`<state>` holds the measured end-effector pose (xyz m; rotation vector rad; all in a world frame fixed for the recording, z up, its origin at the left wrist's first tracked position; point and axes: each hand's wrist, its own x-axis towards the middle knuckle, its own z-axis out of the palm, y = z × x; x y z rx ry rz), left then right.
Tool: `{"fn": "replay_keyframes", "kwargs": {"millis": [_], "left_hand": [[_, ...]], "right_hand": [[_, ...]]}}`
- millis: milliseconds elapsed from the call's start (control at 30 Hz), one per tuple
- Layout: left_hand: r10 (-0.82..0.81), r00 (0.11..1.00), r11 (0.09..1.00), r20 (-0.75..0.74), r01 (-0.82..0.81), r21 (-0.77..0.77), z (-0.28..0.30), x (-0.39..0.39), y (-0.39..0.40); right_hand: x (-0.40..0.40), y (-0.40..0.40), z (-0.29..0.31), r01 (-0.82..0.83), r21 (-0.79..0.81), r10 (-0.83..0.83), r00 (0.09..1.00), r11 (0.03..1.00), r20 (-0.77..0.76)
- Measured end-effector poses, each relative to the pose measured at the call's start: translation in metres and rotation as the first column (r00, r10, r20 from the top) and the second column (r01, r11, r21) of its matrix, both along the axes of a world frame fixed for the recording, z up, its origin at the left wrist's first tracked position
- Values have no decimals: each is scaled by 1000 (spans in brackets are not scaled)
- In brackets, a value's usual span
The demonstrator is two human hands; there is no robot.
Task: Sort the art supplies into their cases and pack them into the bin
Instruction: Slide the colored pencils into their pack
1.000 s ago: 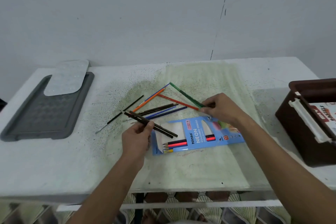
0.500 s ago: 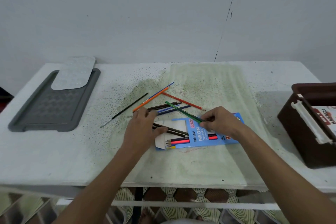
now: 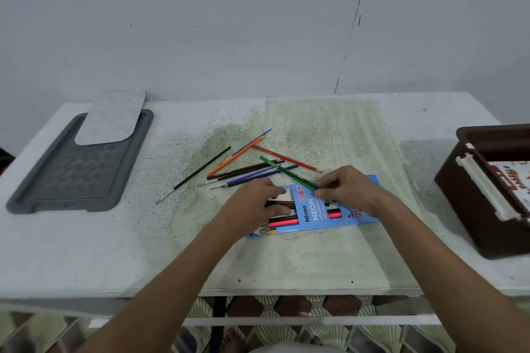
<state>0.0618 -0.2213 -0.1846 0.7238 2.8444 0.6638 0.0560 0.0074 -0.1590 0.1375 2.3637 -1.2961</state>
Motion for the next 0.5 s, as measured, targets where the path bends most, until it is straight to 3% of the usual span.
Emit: {"fn": "replay_keyframes", "kwargs": {"millis": [100, 200, 267, 500], "left_hand": [[26, 999, 998, 29, -28, 54, 9, -1, -17], [-63, 998, 989, 23, 65, -132, 12, -4, -38], [-85, 996, 981, 16, 87, -175, 10, -6, -39], [-108, 994, 993, 27, 109, -37, 2, -1, 8]], "right_hand": [[-1, 2, 0, 2, -18, -2, 1000, 1000, 13], [-2, 2, 0, -4, -17, 4, 1000, 1000, 17], [-2, 2, 1, -10, -6, 10, 1000, 1000, 20], [-3, 0, 2, 4, -11, -4, 999, 1000, 36]]}}
